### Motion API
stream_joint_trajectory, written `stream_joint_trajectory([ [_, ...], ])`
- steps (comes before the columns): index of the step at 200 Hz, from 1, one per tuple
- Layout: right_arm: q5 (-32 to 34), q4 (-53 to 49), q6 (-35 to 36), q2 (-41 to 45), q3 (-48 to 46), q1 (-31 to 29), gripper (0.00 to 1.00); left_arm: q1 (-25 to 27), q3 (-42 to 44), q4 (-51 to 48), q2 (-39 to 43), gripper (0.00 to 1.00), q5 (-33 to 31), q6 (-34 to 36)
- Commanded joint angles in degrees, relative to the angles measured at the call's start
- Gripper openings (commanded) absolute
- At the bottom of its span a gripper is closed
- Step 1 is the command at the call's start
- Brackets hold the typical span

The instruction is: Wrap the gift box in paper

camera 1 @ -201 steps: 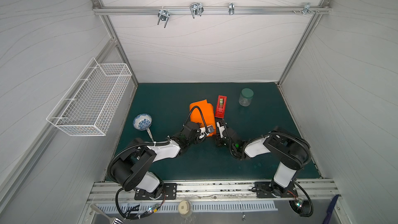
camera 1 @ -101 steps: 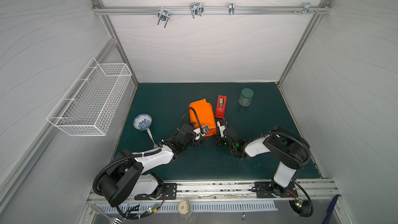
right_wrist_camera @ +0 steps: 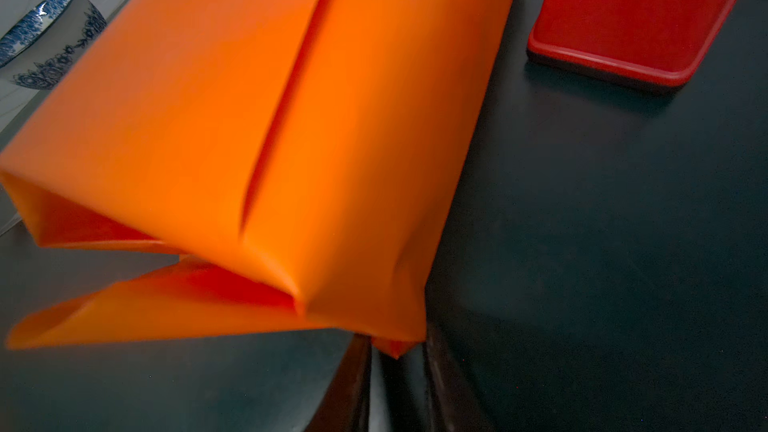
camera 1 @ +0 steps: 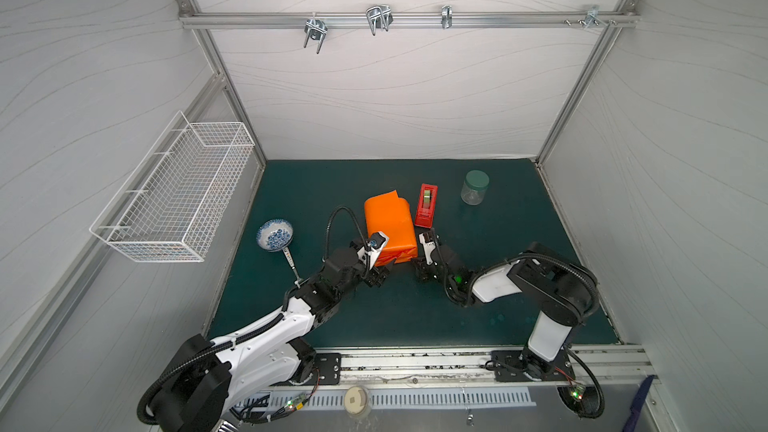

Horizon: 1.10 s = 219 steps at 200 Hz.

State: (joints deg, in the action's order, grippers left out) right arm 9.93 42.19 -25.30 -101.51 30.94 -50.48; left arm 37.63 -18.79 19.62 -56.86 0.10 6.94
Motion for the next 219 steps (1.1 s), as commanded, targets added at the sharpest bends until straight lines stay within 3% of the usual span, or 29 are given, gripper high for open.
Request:
stream_joint_trajectory([
  [1, -0.5, 1.9, -0.4, -1.0, 0.2, 0.4, 0.23, 0.2, 3.9, 7.1, -2.3, 0.89, 1.5, -8.2],
  [74, -0.6, 1.9, -0.2, -0.7, -0.1, 0.4, 0.22, 0.0, 5.0, 18.6, -17.9, 0.94, -4.8, -5.2],
  [138, -0.6, 2.2, 0.0, -0.3, -0.4, 0.4, 0.22, -3.3, 1.0, 26.0, -29.2, 0.96, -4.4, -4.4],
  [219, -0.7, 1.8, 0.0, -0.2, -0.4, 0.4, 0.21, -6.2, -0.8, 31.2, -34.7, 0.95, -1.4, -4.0],
])
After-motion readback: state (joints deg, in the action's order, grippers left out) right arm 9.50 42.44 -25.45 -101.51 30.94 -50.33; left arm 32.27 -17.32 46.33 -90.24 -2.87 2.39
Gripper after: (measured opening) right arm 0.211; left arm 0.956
